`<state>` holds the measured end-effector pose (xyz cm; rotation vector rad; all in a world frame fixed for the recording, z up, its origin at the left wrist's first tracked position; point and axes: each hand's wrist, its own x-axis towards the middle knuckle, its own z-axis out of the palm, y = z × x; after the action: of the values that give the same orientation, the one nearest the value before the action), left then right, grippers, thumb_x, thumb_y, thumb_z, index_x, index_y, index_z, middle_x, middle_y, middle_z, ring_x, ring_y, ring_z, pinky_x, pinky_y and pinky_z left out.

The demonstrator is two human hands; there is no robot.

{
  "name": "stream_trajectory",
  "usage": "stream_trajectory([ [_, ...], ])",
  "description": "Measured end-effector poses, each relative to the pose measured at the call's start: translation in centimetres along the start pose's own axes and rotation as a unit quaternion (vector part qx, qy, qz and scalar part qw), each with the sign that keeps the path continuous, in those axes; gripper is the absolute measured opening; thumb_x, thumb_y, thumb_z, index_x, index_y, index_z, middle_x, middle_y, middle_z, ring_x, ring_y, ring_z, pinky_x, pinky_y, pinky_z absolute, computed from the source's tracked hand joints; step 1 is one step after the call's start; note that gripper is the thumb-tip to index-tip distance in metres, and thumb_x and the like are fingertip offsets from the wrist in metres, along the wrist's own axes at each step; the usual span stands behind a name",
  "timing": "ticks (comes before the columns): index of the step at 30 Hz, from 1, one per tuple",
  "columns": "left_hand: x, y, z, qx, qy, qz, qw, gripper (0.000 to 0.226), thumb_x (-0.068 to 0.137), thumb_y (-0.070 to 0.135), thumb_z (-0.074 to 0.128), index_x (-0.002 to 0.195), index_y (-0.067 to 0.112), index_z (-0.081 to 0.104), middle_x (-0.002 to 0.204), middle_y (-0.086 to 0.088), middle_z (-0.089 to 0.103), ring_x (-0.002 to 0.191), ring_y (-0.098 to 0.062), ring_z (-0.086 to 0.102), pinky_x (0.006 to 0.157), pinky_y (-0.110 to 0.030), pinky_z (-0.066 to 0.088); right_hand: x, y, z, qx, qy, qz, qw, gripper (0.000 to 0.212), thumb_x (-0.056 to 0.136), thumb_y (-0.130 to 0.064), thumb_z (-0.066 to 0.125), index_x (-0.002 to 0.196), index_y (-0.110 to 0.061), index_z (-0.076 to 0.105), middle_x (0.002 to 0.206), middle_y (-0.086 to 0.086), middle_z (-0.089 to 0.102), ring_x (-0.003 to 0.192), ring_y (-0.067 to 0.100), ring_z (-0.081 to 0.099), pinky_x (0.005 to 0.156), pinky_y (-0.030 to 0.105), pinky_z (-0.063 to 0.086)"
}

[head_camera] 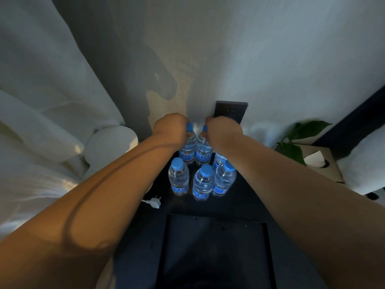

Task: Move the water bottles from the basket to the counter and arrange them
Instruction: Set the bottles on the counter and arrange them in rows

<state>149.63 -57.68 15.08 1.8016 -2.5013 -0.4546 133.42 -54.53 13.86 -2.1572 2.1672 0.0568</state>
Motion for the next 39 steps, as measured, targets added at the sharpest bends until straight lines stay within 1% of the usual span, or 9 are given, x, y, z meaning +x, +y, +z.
stream_trajectory([
  [5, -0.2, 0.0, 0.4, -0.010, 0.029, 0.000, 1.000, 0.022, 0.095, 0.032, 0.066, 0.099, 0.012, 0.072, 0.100, -0.007, 0.067, 0.094, -0.027, 0.064, 0.080, -0.036, 0.053, -0.3, 0.4, 0.0, 0.000, -0.010, -0.011, 1.000, 0.028, 0.103, -0.040, 0.059, 0.116, -0.015, 0.061, 0.091, 0.002, 0.059, 0.089, 0.025, 0.064, 0.075, 0.038, 0.051],
  [8, -0.3, 0.1, 0.7, -0.016, 0.038, 0.003, 0.999, 0.023, 0.095, 0.034, 0.066, 0.097, 0.012, 0.072, 0.098, -0.007, 0.066, 0.089, -0.025, 0.061, 0.077, -0.034, 0.051, -0.4, 0.5, -0.2, 0.006, -0.013, -0.008, 1.000, 0.027, 0.104, -0.038, 0.058, 0.115, -0.014, 0.061, 0.099, 0.006, 0.065, 0.092, 0.026, 0.064, 0.076, 0.038, 0.050],
  [10, -0.2, 0.0, 0.7, -0.020, 0.034, 0.003, 0.999, 0.022, 0.094, 0.033, 0.066, 0.094, 0.012, 0.071, 0.097, -0.008, 0.066, 0.086, -0.024, 0.059, 0.074, -0.033, 0.049, -0.4, 0.4, -0.4, 0.010, -0.009, -0.005, 1.000, 0.028, 0.104, -0.039, 0.057, 0.114, -0.014, 0.062, 0.100, 0.007, 0.065, 0.093, 0.027, 0.064, 0.076, 0.037, 0.049],
  [13, -0.2, 0.0, 0.5, -0.023, 0.030, 0.002, 0.999, 0.022, 0.094, 0.033, 0.066, 0.093, 0.012, 0.072, 0.095, -0.007, 0.066, 0.088, -0.025, 0.063, 0.075, -0.034, 0.051, -0.4, 0.2, -0.4, 0.005, -0.014, -0.003, 1.000, 0.029, 0.105, -0.038, 0.057, 0.116, -0.013, 0.063, 0.101, 0.007, 0.066, 0.094, 0.027, 0.065, 0.077, 0.037, 0.049],
  [18, 0.0, -0.1, 0.6, -0.029, 0.030, 0.013, 0.999, 0.024, 0.095, 0.034, 0.066, 0.095, 0.011, 0.072, 0.096, -0.008, 0.066, 0.086, -0.024, 0.059, 0.076, -0.035, 0.051, -0.5, 0.2, -0.3, 0.012, -0.011, 0.005, 1.000, 0.029, 0.104, -0.038, 0.057, 0.116, -0.012, 0.063, 0.092, 0.005, 0.059, 0.093, 0.026, 0.064, 0.075, 0.036, 0.046],
  [23, 0.2, -0.1, 0.6, -0.045, 0.022, 0.021, 0.999, 0.027, 0.095, 0.032, 0.067, 0.099, 0.006, 0.071, 0.099, -0.012, 0.067, 0.091, -0.029, 0.063, 0.080, -0.039, 0.053, -0.5, 0.4, -0.2, 0.017, -0.010, 0.006, 1.000, 0.034, 0.104, -0.041, 0.057, 0.118, -0.011, 0.061, 0.105, 0.009, 0.067, 0.097, 0.028, 0.064, 0.075, 0.036, 0.045],
  [31, 0.2, 0.0, 0.6, -0.046, 0.024, 0.017, 0.999, 0.024, 0.094, 0.031, 0.067, 0.092, 0.008, 0.072, 0.093, -0.012, 0.068, 0.085, -0.028, 0.063, 0.077, -0.038, 0.053, -0.4, 0.6, 0.1, 0.018, -0.010, -0.001, 1.000, 0.035, 0.104, -0.042, 0.056, 0.121, -0.011, 0.061, 0.104, 0.008, 0.067, 0.096, 0.027, 0.065, 0.075, 0.036, 0.045],
  [36, -0.1, 0.0, 0.4, -0.033, 0.024, 0.014, 0.999, 0.021, 0.092, 0.029, 0.066, 0.091, 0.009, 0.072, 0.091, -0.010, 0.067, 0.085, -0.029, 0.063, 0.076, -0.038, 0.053, -0.3, 0.8, 0.8, 0.025, 0.023, -0.007, 0.999, 0.034, 0.103, -0.046, 0.056, 0.117, -0.015, 0.061, 0.089, 0.001, 0.058, 0.088, 0.025, 0.063, 0.075, 0.036, 0.043],
  [39, -0.2, 0.1, 0.3, -0.012, 0.018, 0.017, 1.000, 0.022, 0.093, 0.030, 0.066, 0.095, 0.009, 0.071, 0.094, -0.011, 0.067, 0.087, -0.029, 0.063, 0.077, -0.038, 0.054, -0.7, 1.4, 1.3, 0.038, 0.053, -0.012, 0.998, 0.039, 0.101, -0.052, 0.056, 0.117, -0.018, 0.061, 0.092, 0.002, 0.066, 0.087, 0.027, 0.065, 0.074, 0.036, 0.043],
])
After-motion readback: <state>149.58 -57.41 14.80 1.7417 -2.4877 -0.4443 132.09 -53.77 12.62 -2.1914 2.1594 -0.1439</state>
